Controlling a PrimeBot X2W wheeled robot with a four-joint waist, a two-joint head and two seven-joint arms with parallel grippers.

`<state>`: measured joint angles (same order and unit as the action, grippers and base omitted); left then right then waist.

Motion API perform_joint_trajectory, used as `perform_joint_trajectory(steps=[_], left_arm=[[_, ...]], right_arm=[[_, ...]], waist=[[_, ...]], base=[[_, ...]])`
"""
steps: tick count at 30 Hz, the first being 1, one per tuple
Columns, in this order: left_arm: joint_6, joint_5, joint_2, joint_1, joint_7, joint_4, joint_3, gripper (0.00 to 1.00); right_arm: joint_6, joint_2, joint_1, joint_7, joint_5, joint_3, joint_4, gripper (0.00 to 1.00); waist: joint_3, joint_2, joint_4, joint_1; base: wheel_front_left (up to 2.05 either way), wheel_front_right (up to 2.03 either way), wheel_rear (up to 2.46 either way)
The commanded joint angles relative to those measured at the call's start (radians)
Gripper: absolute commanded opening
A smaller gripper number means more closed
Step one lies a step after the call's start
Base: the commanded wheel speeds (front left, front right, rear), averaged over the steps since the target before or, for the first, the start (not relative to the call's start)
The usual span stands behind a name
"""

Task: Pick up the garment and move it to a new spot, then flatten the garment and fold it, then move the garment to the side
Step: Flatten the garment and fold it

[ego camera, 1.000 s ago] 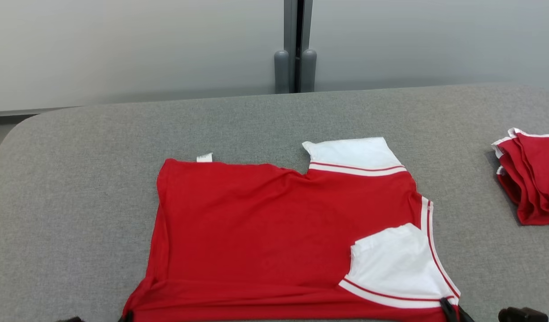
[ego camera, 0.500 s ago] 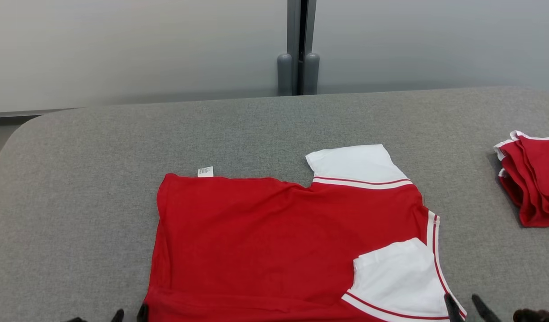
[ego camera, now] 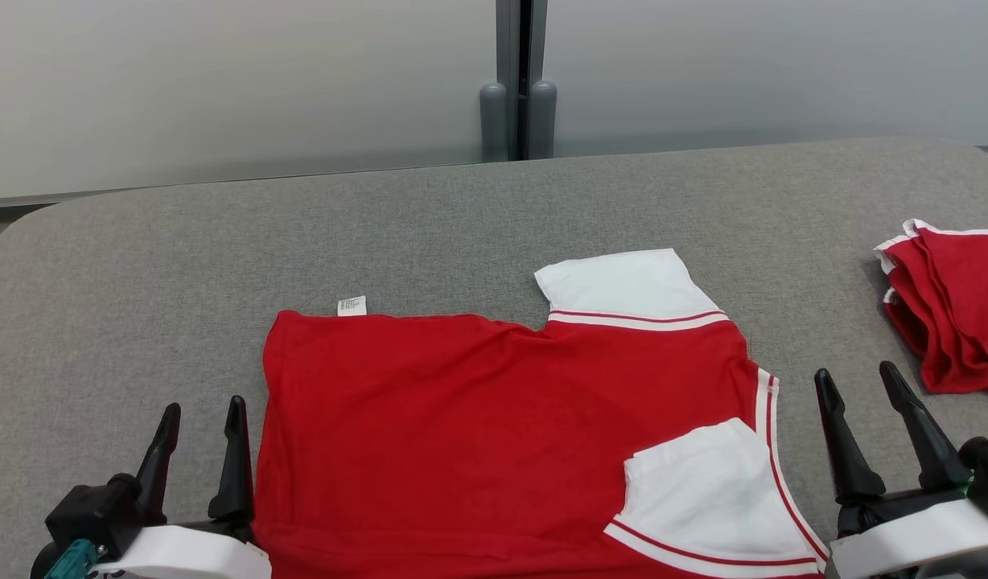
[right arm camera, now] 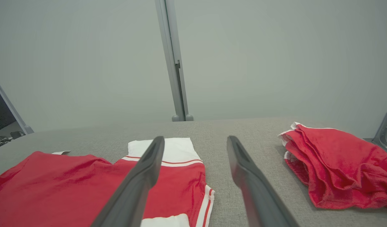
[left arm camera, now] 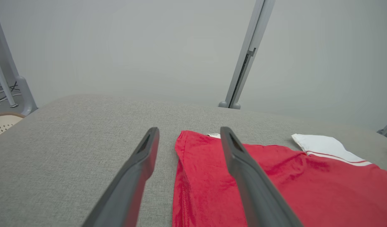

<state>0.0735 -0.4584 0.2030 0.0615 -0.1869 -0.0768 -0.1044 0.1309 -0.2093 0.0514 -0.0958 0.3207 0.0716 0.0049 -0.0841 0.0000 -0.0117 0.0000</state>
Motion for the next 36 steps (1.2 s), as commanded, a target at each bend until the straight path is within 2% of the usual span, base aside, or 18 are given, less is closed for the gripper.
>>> perform_joint_trajectory(steps=[1, 10, 16, 20, 32, 33, 35, 36], left_arm=[[0.011, 0.016, 0.006, -0.022, -0.002, 0.0, -0.005, 1.0], [0.01, 0.034, 0.012, -0.064, 0.017, -0.018, -0.033, 1.0], [-0.023, 0.028, 0.005, -0.198, 0.079, -0.094, -0.075, 1.0], [-0.055, -0.003, -0.002, -0.329, 0.126, -0.213, -0.079, 1.0], [-0.137, -0.098, 0.013, -0.645, 0.226, -0.719, -0.045, 1.0], [-0.145, -0.104, 0.012, -0.662, 0.236, -0.749, -0.047, 0.73], [-0.154, -0.107, 0.011, -0.688, 0.236, -0.798, -0.052, 0.0], [-0.161, -0.11, 0.008, -0.695, 0.229, -0.817, -0.054, 0.0]], right_arm=[[-0.001, 0.004, -0.003, 0.018, -0.014, -0.011, -0.03, 1.0], [-0.001, 0.03, 0.014, 0.05, -0.036, -0.028, -0.083, 1.0], [-0.001, 0.04, -0.01, 0.057, -0.031, -0.025, -0.103, 1.0], [-0.001, 0.043, -0.036, 0.05, -0.024, -0.009, -0.095, 1.0], [-0.001, 0.04, -0.105, 0.021, 0.004, 0.02, -0.032, 1.0], [-0.001, 0.04, -0.108, 0.02, 0.006, 0.02, -0.027, 1.0], [-0.001, 0.036, -0.116, 0.014, 0.009, 0.017, -0.016, 1.0], [-0.001, 0.035, -0.12, 0.013, 0.012, 0.016, -0.01, 1.0]], waist=[[-0.001, 0.0, -0.001, 0.0], [-0.019, 0.0, -0.001, 0.0], [-0.069, 0.0, -0.007, 0.0], [-0.114, 0.0, -0.026, 0.0], [-0.214, 0.0, -0.076, 0.0], [-0.218, 0.0, -0.077, 0.0], [-0.223, 0.0, -0.078, 0.0], [-0.225, 0.0, -0.078, 0.0]], base=[[0.0, 0.0, 0.0], [0.0, 0.0, 0.0], [0.0, 0.0, 0.0], [0.0, 0.0, 0.0], [0.0, 0.0, 0.0], [0.0, 0.0, 0.0], [0.0, 0.0, 0.0], [0.0, 0.0, 0.0]])
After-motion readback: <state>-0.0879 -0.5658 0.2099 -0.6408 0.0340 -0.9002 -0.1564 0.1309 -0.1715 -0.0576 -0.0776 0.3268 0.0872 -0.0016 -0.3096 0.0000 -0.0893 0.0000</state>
